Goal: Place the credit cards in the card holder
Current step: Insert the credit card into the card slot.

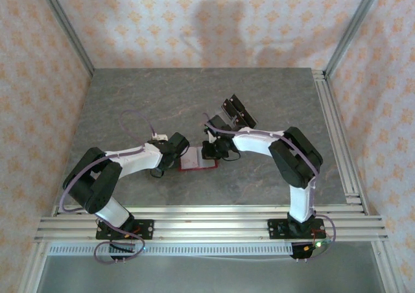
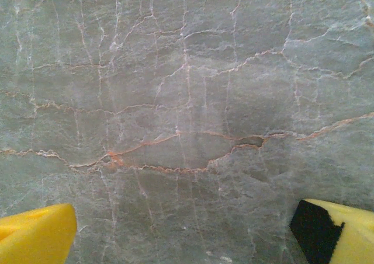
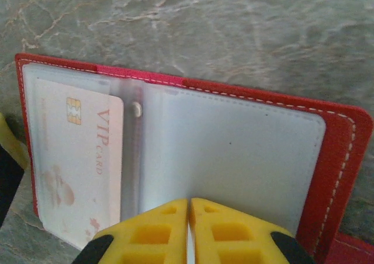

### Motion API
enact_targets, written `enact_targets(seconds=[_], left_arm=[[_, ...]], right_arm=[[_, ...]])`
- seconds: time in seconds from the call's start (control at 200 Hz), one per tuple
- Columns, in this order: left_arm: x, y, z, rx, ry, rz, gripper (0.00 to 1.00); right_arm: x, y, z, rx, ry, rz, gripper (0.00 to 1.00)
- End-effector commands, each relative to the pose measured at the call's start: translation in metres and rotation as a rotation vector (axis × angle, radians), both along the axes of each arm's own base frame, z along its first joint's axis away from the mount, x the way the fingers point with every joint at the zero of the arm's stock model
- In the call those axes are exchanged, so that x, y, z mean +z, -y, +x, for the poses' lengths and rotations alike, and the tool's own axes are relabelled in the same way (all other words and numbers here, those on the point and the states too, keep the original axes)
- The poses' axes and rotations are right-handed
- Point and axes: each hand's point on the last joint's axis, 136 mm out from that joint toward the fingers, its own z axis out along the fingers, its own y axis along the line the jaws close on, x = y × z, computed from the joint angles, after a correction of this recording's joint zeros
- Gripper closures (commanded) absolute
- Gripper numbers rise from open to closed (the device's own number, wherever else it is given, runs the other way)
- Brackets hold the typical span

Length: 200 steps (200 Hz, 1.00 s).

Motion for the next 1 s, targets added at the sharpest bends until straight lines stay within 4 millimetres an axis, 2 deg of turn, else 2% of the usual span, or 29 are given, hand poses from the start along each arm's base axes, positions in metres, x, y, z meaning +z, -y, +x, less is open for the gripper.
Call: enact_targets(seconds=[0.0, 0.275, 0.355, 0.996], left_arm=[[-0.015, 0.002, -0.002, -0.014, -0.041, -0.008, 0.0], [-0.014, 0.004, 0.001, -0.018, -0.037, -0.015, 0.0], [-0.014, 0.005, 0.002, -0.021, -0.035, -0.016, 0.0], [-0.017, 0.011, 0.007, -0.045, -0.043, -0.019, 0.0]], right_arm=[[-0.014, 0.026, -0.007, -0.022, -0.012, -0.083, 0.89], [0.03, 0.002, -0.003, 0.013, 0.036, 0.006, 0.89], [0.037, -0.005, -0.001, 0.028, 0.05, 0.011, 0.9], [0.01, -0.022, 0.005, 0.048, 0.012, -0.022, 0.92]])
